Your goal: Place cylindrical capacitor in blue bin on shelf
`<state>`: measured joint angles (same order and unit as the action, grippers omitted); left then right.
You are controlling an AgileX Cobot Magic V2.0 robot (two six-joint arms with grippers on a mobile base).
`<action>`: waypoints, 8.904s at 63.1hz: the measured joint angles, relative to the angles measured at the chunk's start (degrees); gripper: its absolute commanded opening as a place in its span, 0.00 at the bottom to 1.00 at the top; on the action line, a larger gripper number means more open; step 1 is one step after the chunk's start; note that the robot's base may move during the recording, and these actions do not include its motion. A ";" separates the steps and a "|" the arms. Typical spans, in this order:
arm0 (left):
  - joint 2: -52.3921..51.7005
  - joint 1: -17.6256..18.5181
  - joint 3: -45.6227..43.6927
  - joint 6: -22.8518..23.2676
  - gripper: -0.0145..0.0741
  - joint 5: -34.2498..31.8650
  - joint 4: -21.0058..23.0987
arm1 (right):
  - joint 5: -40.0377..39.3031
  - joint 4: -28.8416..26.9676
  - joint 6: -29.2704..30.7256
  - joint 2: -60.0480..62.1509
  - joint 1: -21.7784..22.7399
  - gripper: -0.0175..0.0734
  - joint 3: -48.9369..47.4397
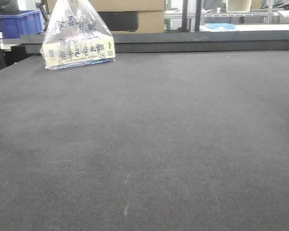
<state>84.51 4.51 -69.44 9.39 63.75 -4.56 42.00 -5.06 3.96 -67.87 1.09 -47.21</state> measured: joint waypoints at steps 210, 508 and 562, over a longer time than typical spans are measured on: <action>3.75 0.12 -0.93 3.27 0.04 -5.73 -2.08 | -6.83 -2.10 -0.10 -12.55 -0.25 0.01 -8.45; -60.68 -8.79 34.69 3.38 0.04 -48.20 -6.37 | -21.40 -2.33 -0.10 47.48 -1.45 0.01 9.57; -60.68 -8.79 34.82 3.38 0.04 -48.41 -6.37 | -21.62 -2.33 -0.10 47.97 -1.45 0.01 9.57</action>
<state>23.83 -4.28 -34.62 12.77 15.34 -10.93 20.39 -7.39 3.86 -19.91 -0.36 -37.63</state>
